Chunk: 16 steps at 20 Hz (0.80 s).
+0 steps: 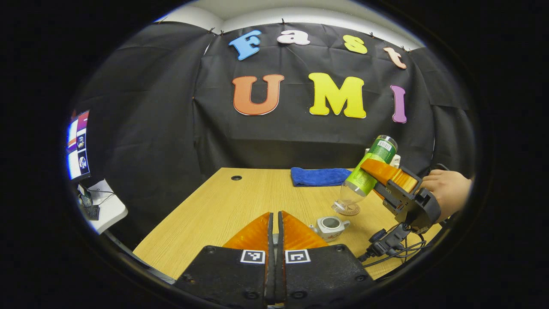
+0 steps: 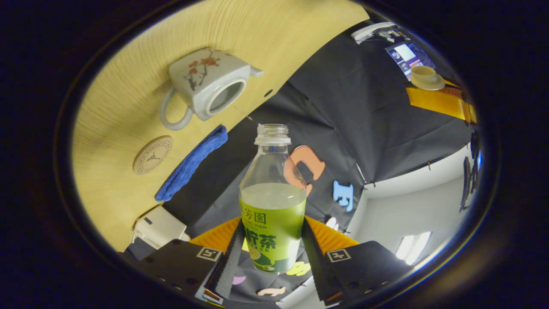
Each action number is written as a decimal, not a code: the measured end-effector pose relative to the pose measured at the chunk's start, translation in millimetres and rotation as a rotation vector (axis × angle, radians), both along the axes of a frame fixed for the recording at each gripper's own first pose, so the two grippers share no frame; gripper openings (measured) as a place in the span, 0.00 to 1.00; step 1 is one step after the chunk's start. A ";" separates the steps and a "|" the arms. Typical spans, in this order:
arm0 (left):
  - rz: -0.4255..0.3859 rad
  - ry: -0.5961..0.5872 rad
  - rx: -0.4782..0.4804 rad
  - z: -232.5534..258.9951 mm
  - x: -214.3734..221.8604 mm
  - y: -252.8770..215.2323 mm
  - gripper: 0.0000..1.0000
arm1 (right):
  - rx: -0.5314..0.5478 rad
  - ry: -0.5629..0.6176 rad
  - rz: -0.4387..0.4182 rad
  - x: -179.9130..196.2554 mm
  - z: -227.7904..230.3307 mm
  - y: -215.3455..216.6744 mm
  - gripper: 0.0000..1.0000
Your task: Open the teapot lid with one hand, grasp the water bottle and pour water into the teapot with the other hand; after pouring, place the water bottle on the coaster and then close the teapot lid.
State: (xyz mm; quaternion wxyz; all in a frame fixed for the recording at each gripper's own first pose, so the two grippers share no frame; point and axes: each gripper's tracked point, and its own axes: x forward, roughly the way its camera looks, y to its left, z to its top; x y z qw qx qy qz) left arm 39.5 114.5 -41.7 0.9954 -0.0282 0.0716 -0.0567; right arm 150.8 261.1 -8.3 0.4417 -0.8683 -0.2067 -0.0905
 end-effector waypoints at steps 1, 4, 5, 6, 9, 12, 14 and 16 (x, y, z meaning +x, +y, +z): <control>0.001 0.000 0.000 -0.7 0.3 1.0 0.03 | -0.002 -0.003 -0.002 -0.5 1.4 -0.5 0.73; -0.001 -0.002 0.001 0.5 -0.9 -0.2 0.03 | -0.012 -0.010 0.005 -2.5 2.9 2.0 0.73; -0.001 -0.004 0.002 0.6 -0.2 0.3 0.03 | -0.013 -0.015 0.008 -2.6 2.8 2.9 0.74; -0.002 -0.006 0.001 0.3 -0.1 0.5 0.03 | -0.018 -0.024 0.011 -3.4 2.0 4.2 0.74; -0.006 0.003 0.003 -3.2 2.3 -1.2 0.03 | -0.055 -0.027 0.021 -5.1 -10.4 7.2 0.72; 0.001 0.014 0.002 -7.5 5.0 -0.6 0.03 | -0.041 -0.023 0.024 -2.7 -22.1 11.9 0.75; 0.009 0.020 -0.001 -9.4 7.2 2.9 0.03 | -0.033 -0.023 0.016 -2.2 -19.7 6.6 0.74; 0.024 0.022 -0.007 -11.1 9.2 6.5 0.03 | -0.005 -0.018 0.024 -0.5 -19.6 3.7 0.74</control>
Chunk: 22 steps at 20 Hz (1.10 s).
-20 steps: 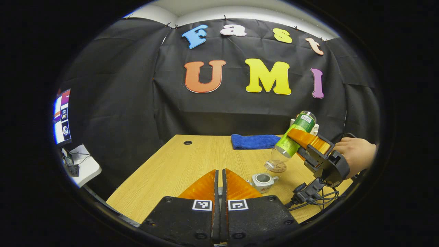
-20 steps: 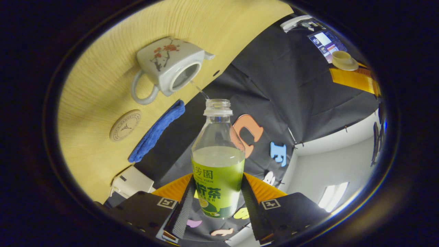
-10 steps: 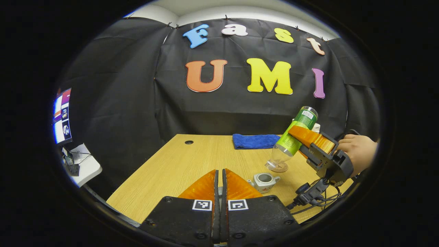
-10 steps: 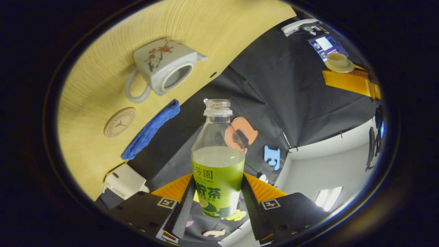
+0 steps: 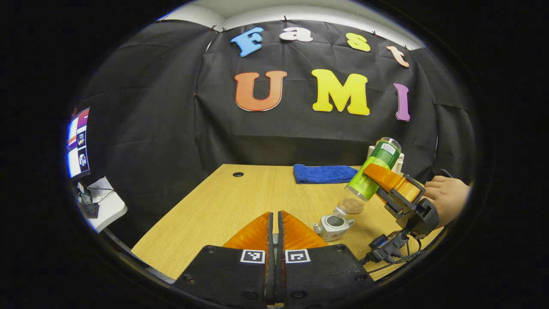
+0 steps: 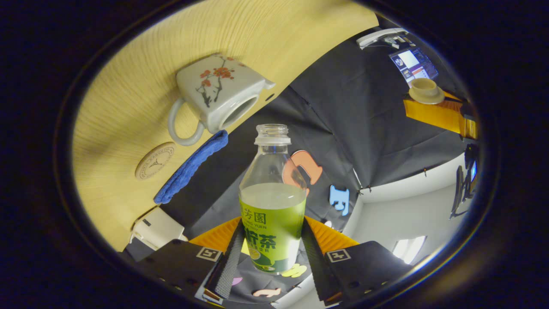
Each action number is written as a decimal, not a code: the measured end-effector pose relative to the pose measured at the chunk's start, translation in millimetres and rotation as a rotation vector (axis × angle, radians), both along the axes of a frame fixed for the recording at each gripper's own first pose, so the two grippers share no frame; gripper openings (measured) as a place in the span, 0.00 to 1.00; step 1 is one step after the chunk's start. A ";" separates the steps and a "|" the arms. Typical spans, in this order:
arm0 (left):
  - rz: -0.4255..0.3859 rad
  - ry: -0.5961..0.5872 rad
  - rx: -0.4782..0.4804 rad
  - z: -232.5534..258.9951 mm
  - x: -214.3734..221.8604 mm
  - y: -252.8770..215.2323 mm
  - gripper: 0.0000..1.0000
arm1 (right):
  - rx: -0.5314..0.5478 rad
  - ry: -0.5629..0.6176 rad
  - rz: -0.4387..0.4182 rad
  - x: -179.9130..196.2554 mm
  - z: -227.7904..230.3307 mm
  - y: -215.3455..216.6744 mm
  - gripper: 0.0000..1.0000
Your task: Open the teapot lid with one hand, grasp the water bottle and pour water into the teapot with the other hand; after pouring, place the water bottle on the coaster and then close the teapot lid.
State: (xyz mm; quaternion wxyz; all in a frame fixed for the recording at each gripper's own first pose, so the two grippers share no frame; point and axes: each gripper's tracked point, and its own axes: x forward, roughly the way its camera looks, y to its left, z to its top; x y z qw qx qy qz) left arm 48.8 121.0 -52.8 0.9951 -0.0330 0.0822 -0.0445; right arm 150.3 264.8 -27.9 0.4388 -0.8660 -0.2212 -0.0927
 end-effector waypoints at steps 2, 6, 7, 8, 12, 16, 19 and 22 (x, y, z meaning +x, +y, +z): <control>0.009 0.000 -0.003 0.2 2.0 1.7 0.03 | 0.078 0.023 -0.009 2.6 0.9 -7.9 0.74; 0.010 -0.015 -0.019 2.8 6.0 -0.8 0.03 | 0.347 0.157 -0.030 3.5 -8.4 -37.0 0.73; -0.002 -0.018 -0.027 3.1 6.8 -4.6 0.03 | 0.429 0.204 -0.027 4.6 -14.9 -42.0 0.73; -0.010 -0.017 -0.038 0.7 9.3 -9.5 0.03 | 0.519 0.264 -0.019 6.0 -24.9 -45.8 0.76; -0.007 -0.010 -0.049 -4.8 18.1 -16.2 0.03 | 0.897 0.519 -0.001 10.0 -57.3 -46.1 0.74; -0.013 -0.026 -0.082 -4.5 25.9 -24.6 0.03 | 1.274 0.665 0.075 0.4 -60.6 -48.4 0.74; -0.026 -0.053 -0.100 -2.7 32.0 -36.8 0.03 | 1.517 0.777 0.092 0.7 -66.5 -57.1 0.74; -0.073 -0.106 -0.106 8.9 32.7 -60.0 0.03 | 1.712 0.833 0.144 1.2 -61.2 -72.0 0.76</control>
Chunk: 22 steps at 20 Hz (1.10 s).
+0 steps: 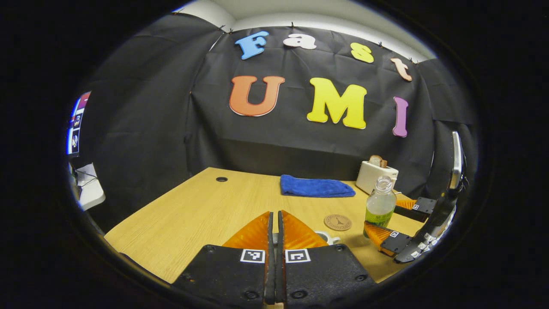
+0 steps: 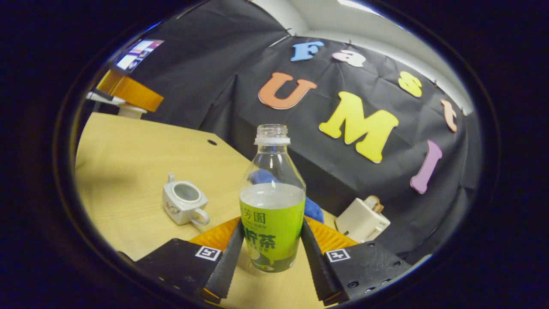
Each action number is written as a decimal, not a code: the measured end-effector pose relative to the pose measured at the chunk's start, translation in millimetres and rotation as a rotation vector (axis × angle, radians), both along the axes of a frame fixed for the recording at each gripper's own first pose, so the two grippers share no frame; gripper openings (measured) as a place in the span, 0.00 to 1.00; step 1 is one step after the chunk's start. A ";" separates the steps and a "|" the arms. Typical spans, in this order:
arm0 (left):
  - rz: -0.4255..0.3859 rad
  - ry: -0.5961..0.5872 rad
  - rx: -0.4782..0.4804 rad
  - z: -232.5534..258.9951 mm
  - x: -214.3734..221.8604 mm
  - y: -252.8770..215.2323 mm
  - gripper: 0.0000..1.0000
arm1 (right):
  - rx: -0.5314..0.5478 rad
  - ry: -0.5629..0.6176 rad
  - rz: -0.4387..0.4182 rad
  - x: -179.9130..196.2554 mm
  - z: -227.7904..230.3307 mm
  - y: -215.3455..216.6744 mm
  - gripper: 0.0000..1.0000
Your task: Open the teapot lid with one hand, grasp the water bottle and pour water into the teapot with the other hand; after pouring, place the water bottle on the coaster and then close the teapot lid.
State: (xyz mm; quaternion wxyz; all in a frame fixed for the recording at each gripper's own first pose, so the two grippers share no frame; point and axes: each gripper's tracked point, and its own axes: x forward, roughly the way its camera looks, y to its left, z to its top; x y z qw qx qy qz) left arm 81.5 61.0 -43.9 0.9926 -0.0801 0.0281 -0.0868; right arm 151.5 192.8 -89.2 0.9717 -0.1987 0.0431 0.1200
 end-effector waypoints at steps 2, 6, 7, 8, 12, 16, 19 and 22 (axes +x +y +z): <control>-0.025 -0.026 0.013 1.5 0.7 -11.9 0.03 | 0.110 0.020 0.003 -10.9 2.5 -17.7 0.74; -0.013 -0.024 0.065 -4.5 5.8 -24.4 0.03 | 0.321 0.096 0.034 -21.9 5.1 -39.3 0.73; -0.017 -0.022 0.075 -5.4 5.5 -30.9 0.03 | 0.358 0.113 0.038 -21.1 6.7 -42.5 0.74; -0.018 -0.024 0.086 -6.8 5.9 -34.0 0.03 | 0.386 0.127 0.034 -18.7 8.1 -45.9 0.73; -0.029 -0.046 0.134 -6.0 5.0 -46.4 0.03 | 0.410 0.163 0.014 -7.4 9.3 -59.1 0.74; -0.041 -0.030 0.133 -14.1 8.7 -51.6 0.03 | 0.422 0.170 0.024 2.7 2.9 -57.6 0.75; -0.032 -0.008 0.141 -23.2 12.7 -50.4 0.03 | 0.409 0.154 0.041 12.9 7.1 -49.8 0.75; -0.034 0.005 0.128 -25.4 15.1 -50.5 0.03 | 0.416 0.148 0.048 37.2 8.6 -39.0 0.74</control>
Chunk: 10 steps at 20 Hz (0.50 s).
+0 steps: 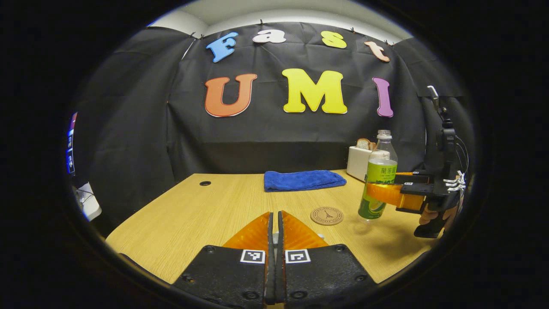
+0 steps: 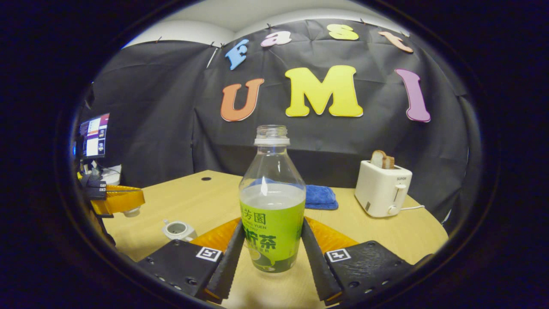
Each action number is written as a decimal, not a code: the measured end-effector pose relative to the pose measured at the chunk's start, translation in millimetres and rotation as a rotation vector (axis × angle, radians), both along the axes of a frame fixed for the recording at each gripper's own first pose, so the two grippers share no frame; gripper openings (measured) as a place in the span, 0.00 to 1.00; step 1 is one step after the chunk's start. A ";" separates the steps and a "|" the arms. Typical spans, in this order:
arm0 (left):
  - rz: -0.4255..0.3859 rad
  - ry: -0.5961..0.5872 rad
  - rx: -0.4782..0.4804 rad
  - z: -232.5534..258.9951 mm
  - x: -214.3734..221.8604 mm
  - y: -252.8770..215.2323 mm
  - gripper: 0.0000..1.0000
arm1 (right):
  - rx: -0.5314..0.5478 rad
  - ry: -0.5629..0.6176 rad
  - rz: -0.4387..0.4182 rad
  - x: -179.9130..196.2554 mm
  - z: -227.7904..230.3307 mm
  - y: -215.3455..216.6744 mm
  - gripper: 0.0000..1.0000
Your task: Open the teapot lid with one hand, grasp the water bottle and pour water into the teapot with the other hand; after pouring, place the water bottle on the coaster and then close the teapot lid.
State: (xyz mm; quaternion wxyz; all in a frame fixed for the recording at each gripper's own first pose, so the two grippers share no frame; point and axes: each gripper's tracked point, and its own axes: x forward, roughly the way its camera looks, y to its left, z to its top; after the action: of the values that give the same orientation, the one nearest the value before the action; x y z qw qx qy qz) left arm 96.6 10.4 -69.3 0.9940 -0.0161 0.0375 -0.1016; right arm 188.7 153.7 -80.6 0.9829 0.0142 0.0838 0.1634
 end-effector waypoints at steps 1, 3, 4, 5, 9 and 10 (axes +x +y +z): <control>0.001 0.005 -0.001 -2.3 1.1 1.3 0.03 | 0.008 0.002 0.005 7.7 -0.8 5.7 0.73; 0.014 0.010 -0.002 -4.4 3.0 6.6 0.03 | 0.019 0.014 0.010 27.9 -7.2 17.7 0.75; 0.015 0.015 -0.004 -5.6 4.0 8.1 0.03 | 0.014 0.024 0.018 37.5 -11.5 25.3 0.74; 0.017 0.020 -0.007 -8.0 5.4 9.7 0.03 | 0.010 0.029 0.025 45.4 -16.0 33.1 0.75; 0.021 0.038 -0.016 -13.0 7.7 10.7 0.03 | 0.006 0.003 0.044 68.2 -19.7 59.3 0.75; 0.025 0.038 -0.012 -13.2 8.7 13.1 0.03 | 0.003 0.000 0.039 72.8 -21.5 62.0 0.75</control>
State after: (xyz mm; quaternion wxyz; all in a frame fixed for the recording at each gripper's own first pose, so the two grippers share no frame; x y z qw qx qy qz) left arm 105.3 23.6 -82.5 0.9942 -0.0246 0.0555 -0.0891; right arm 261.5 215.7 -102.0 0.9795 0.0143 0.0836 0.1828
